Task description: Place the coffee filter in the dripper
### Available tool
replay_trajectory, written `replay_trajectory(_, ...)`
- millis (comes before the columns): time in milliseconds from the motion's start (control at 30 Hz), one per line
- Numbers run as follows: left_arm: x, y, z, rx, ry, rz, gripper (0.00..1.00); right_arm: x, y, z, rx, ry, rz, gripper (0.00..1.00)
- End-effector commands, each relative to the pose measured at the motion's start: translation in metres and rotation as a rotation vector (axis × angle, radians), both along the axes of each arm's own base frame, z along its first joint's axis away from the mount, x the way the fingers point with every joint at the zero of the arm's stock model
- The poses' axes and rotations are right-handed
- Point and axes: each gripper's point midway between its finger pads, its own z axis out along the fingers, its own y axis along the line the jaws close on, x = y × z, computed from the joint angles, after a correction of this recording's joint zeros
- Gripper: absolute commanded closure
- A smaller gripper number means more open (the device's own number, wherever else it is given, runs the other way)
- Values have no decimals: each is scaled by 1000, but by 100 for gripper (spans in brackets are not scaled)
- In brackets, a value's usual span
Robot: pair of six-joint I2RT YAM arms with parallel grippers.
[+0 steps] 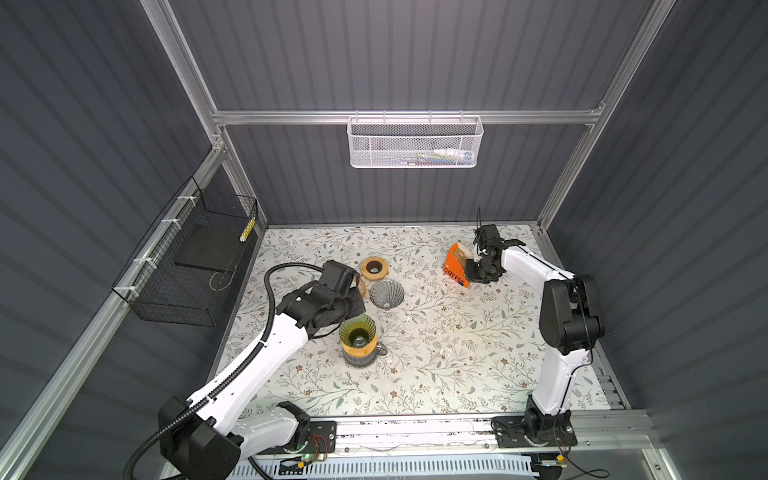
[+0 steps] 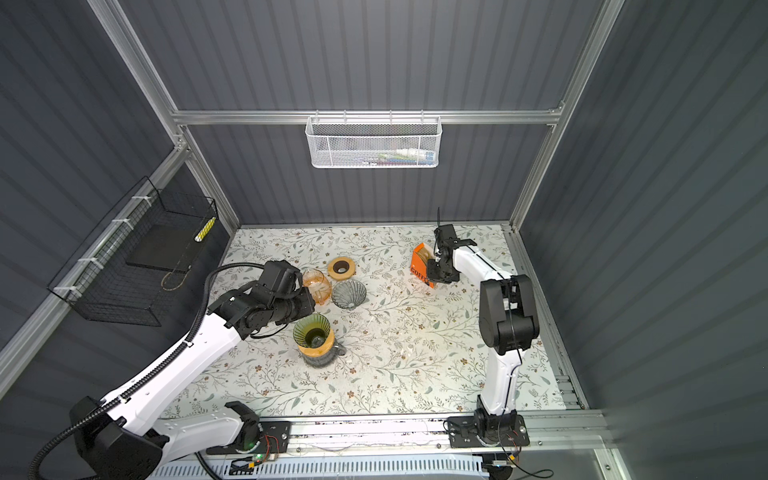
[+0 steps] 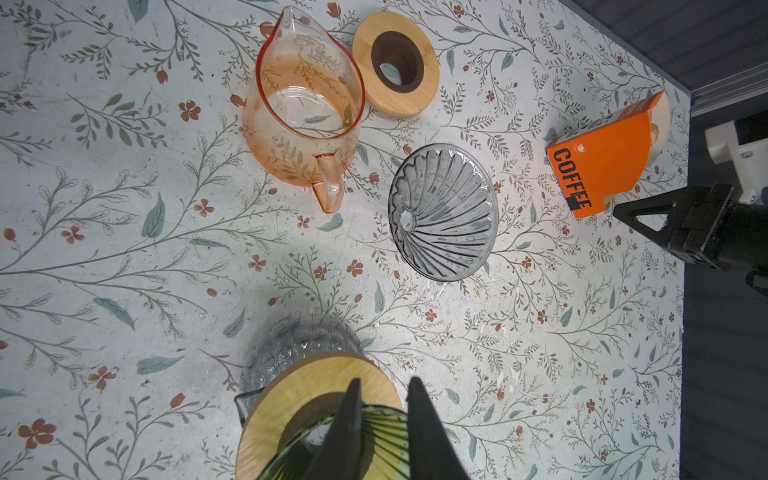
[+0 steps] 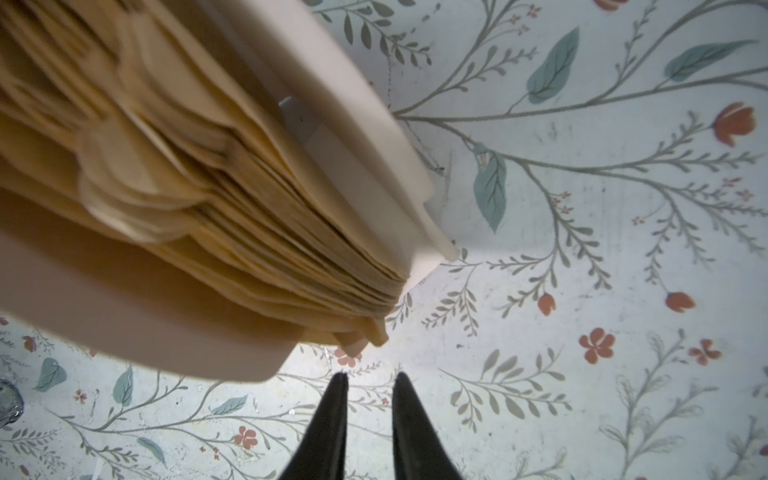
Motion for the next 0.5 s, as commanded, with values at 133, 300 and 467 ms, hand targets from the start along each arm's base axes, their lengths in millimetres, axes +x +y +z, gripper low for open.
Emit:
replay_trajectory(133, -3, 2, 4, -7, -6, 9, 78, 11, 4, -9, -9, 13, 4, 77)
replay_trajectory(300, -3, 3, 4, -2, -5, 12, 78, 11, 4, -15, -9, 28, 0, 78)
replay_trajectory(467, -3, 2, 4, -2, -4, 12, 78, 12, 2, -18, -22, 31, -3, 78)
